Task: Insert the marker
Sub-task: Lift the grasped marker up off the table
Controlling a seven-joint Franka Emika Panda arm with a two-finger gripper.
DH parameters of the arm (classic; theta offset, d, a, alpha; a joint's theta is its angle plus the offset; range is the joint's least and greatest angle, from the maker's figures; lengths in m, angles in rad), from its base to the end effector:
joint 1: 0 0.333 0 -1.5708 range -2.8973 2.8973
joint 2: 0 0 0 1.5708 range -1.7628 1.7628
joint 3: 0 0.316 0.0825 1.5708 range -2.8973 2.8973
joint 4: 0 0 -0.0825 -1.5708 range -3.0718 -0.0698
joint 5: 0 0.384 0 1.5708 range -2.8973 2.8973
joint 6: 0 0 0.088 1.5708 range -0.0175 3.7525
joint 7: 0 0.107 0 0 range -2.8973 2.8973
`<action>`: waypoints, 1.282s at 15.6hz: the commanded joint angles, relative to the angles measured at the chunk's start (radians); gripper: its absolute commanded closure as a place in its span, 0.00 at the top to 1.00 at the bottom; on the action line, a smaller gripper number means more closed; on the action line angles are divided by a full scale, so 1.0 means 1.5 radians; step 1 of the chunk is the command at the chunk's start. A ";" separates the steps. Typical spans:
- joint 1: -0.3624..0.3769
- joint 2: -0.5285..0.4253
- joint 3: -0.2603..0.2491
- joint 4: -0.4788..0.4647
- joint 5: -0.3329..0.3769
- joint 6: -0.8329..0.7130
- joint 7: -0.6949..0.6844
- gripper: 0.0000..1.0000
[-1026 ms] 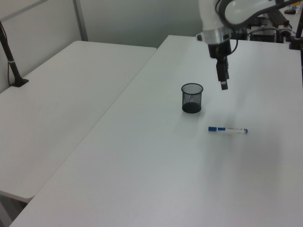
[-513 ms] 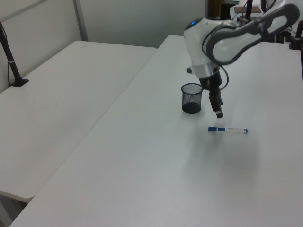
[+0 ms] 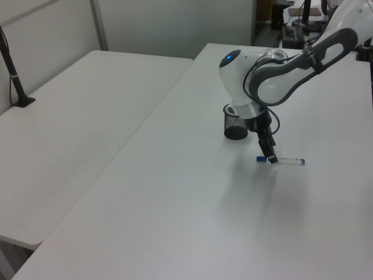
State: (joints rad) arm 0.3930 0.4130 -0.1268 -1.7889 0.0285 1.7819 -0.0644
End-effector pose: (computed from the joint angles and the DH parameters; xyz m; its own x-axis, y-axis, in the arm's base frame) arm 0.5750 0.1640 0.2975 0.8683 0.2860 -0.4052 0.3135 -0.9496 0.0016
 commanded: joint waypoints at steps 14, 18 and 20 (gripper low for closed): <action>0.014 0.034 -0.006 0.020 -0.004 0.030 0.074 0.00; 0.006 -0.018 -0.011 0.020 -0.003 -0.030 0.061 0.00; -0.018 -0.075 -0.014 0.021 0.000 -0.083 0.025 0.00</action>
State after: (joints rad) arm 0.3968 0.4274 -0.1329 -1.7516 0.0276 1.7709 0.0252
